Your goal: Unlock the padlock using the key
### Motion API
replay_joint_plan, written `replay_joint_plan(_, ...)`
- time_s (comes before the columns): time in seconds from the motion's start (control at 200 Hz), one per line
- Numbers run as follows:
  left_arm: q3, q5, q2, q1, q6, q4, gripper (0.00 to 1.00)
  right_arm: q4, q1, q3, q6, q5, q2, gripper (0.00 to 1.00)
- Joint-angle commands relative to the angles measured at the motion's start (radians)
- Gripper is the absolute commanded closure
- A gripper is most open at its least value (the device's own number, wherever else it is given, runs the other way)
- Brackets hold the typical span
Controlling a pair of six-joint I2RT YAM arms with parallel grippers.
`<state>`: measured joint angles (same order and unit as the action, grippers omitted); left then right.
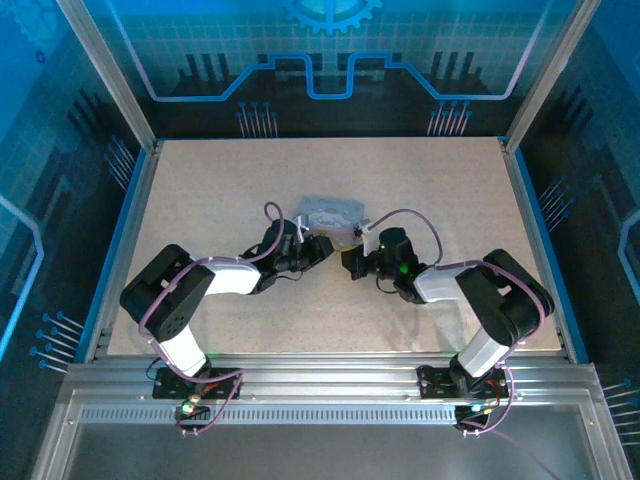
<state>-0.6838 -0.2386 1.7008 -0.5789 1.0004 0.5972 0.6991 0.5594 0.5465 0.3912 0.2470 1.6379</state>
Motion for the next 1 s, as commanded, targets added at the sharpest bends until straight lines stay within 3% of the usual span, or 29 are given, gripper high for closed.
replay_joint_plan(0.0,-0.013,-0.118,-0.017,-0.046,0.018,-0.012,0.82,0.161,-0.004,0.088,-0.008,0.026,0.000,0.99)
replay_joint_plan(0.525,-0.005,-0.110,-0.015,-0.047,0.010,-0.013,0.82,0.116,-0.069,0.141,0.093,0.186,0.067,0.99)
replay_joint_plan(0.865,-0.006,-0.111,-0.014,-0.047,0.010,-0.014,0.82,0.143,-0.066,0.161,0.101,0.211,0.095,0.99)
replay_joint_plan(0.995,-0.007,-0.116,-0.014,-0.047,0.014,-0.012,0.82,0.152,-0.055,0.154,0.079,0.169,0.085,0.99)
